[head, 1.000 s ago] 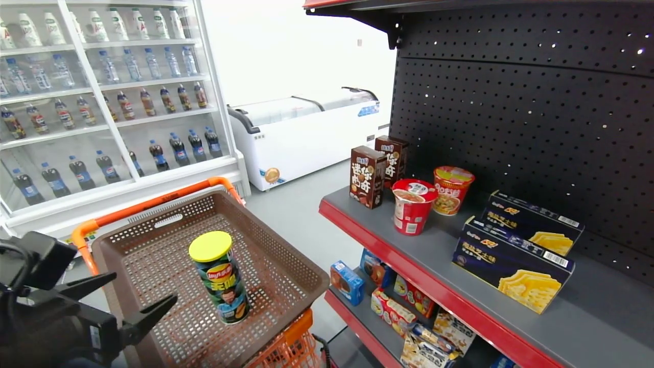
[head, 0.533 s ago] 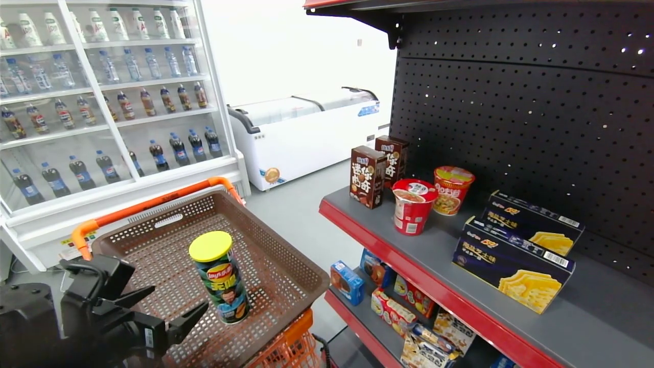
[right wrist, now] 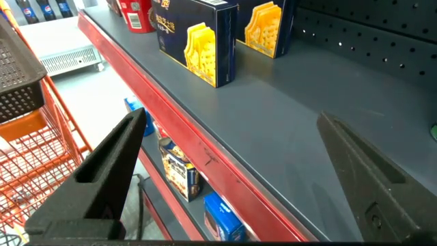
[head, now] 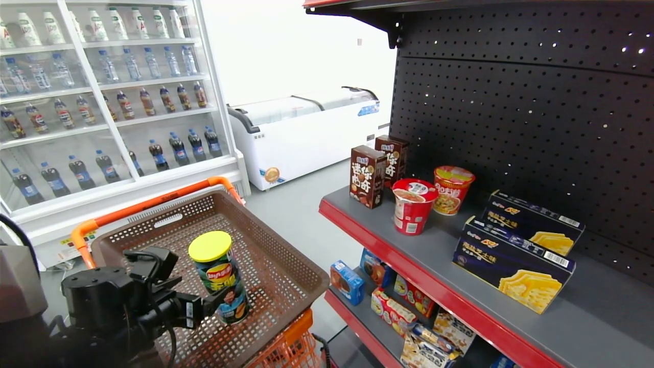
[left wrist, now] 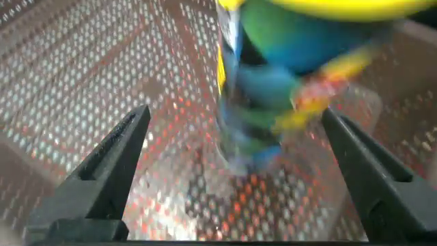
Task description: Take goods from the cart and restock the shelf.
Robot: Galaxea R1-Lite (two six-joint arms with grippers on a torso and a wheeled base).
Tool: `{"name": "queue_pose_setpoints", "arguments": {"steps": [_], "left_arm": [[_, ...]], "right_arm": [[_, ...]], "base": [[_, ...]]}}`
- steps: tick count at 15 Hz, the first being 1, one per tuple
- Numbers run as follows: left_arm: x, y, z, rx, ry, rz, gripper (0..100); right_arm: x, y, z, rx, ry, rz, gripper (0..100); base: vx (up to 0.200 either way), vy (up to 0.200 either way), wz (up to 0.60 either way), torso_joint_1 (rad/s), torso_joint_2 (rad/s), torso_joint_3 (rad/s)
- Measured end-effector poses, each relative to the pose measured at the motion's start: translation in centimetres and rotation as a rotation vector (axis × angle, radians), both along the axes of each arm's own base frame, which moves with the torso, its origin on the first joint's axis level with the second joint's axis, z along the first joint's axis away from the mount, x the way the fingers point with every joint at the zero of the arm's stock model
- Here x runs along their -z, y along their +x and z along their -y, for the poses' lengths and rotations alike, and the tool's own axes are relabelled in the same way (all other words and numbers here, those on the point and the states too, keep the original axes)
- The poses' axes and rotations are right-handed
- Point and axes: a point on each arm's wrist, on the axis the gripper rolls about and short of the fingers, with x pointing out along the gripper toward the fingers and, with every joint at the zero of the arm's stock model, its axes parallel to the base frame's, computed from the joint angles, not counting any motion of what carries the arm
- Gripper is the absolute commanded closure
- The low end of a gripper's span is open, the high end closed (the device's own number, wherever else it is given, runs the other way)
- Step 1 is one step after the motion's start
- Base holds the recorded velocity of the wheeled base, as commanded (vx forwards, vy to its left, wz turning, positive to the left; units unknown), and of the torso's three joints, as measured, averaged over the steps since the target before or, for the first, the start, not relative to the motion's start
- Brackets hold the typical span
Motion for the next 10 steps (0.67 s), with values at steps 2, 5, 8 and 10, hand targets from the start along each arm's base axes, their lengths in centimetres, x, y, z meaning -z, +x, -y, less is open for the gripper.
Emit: {"name": "queue_pose_setpoints", "arguments": {"steps": [2, 5, 8, 10], "left_arm": [[0.6, 2.0, 0.0, -0.002, -0.001, 0.037, 0], [1.4, 3.7, 0.3, 0.012, 0.0, 0.061, 0], [1.8, 4.8, 1.1, 0.036, 0.001, 0.074, 0], [1.9, 5.6, 1.7, 0.055, 0.0, 0.092, 100]], "right_arm": [[0.0, 0.0, 0.0, 0.0, 0.0, 0.0, 0], [0.0, 0.0, 0.0, 0.001, 0.0, 0.0, 0], [0.0, 0.0, 0.0, 0.0, 0.0, 0.0, 0], [0.0, 0.0, 0.0, 0.0, 0.0, 0.0, 0]], "base": [[0.0, 0.0, 0.0, 0.0, 0.0, 0.0], [0.0, 0.0, 0.0, 0.0, 0.0, 0.0], [0.0, 0.0, 0.0, 0.0, 0.0, 0.0], [0.0, 0.0, 0.0, 0.0, 0.0, 0.0]]}}
